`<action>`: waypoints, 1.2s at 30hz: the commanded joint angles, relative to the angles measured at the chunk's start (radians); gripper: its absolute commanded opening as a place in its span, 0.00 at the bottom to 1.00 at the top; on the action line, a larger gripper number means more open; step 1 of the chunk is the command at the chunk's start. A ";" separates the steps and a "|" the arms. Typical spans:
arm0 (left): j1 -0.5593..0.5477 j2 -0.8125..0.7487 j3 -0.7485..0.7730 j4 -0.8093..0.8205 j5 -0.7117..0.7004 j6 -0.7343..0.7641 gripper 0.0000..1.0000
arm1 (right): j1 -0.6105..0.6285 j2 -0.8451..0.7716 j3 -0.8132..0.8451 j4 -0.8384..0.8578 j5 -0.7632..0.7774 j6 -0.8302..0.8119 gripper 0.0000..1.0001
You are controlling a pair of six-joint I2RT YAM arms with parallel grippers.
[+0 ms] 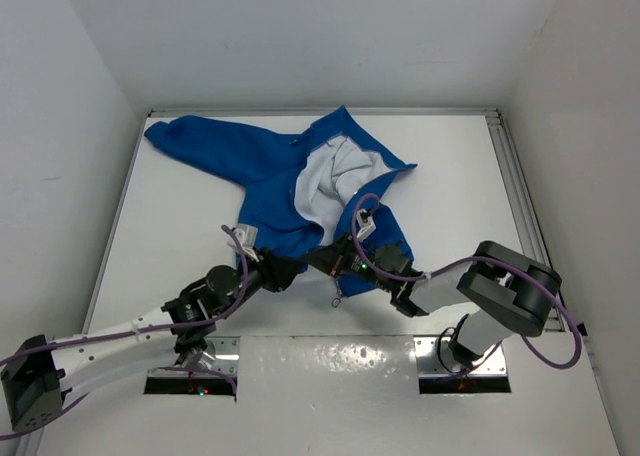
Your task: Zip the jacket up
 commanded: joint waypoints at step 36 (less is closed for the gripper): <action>0.224 0.097 -0.043 0.266 0.481 0.080 0.36 | -0.063 -0.032 0.002 0.436 -0.153 0.190 0.00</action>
